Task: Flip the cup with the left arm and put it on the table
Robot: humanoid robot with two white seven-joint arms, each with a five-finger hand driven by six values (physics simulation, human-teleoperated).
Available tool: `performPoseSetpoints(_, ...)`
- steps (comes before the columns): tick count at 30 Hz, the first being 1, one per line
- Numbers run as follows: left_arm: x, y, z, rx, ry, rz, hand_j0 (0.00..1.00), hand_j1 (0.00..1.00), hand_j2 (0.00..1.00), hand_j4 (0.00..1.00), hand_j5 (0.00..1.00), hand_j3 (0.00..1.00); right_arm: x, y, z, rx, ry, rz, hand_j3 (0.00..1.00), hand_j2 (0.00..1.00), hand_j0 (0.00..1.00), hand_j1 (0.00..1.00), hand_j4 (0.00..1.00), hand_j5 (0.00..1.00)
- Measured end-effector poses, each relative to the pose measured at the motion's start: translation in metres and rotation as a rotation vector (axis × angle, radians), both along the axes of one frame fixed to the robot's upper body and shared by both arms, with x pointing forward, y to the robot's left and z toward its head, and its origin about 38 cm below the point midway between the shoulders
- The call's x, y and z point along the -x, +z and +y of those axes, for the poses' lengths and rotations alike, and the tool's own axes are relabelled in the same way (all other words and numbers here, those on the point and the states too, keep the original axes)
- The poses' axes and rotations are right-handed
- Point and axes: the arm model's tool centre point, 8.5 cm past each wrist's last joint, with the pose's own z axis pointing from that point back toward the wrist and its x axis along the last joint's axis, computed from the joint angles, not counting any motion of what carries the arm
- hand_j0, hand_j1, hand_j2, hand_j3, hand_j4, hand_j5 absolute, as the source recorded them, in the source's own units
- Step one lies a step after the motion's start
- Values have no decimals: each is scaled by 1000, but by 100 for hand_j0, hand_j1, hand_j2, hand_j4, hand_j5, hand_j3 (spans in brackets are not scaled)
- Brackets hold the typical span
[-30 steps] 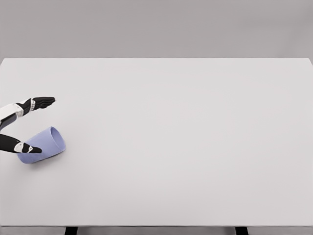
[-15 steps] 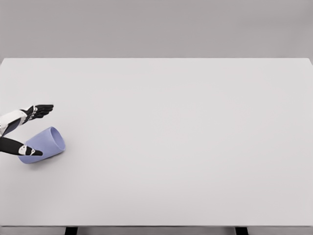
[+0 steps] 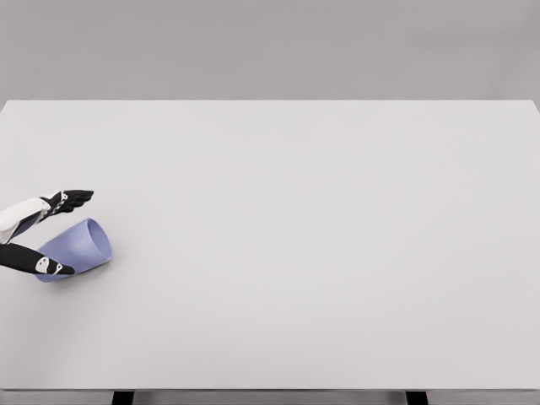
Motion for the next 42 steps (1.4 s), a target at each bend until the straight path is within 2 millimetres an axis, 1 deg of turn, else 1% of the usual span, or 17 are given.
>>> performPoseSetpoints(8, -1, -3, -2, 2, 7, -2, 100, 100, 100, 100, 100, 100, 0, 0, 0, 0, 0, 0, 100, 100, 100, 100, 100, 100)
performPoseSetpoints(17, 0, -14, -6, -23, 13, 10, 100, 100, 100, 100, 100, 100, 0, 0, 0, 0, 0, 0, 100, 100, 100, 100, 100, 100)
performPoseSetpoints(21, -3, -13, -9, -24, 9, 1, 100, 100, 100, 100, 100, 100, 0, 0, 0, 0, 0, 0, 100, 100, 100, 100, 100, 100)
performPoseSetpoints(31, 0, -25, -15, -40, 6, 17, 100, 100, 100, 100, 100, 100, 0, 0, 0, 0, 0, 0, 100, 100, 100, 100, 100, 100)
performPoseSetpoints(41, -2, -26, -16, -54, 14, 22, 100, 100, 100, 100, 100, 100, 0, 0, 0, 0, 0, 0, 100, 100, 100, 100, 100, 100)
performPoseSetpoints(42, -2, -26, -16, -55, 15, 24, 99, 99, 99, 99, 99, 99, 0, 0, 0, 0, 0, 0, 100, 100, 100, 100, 100, 100)
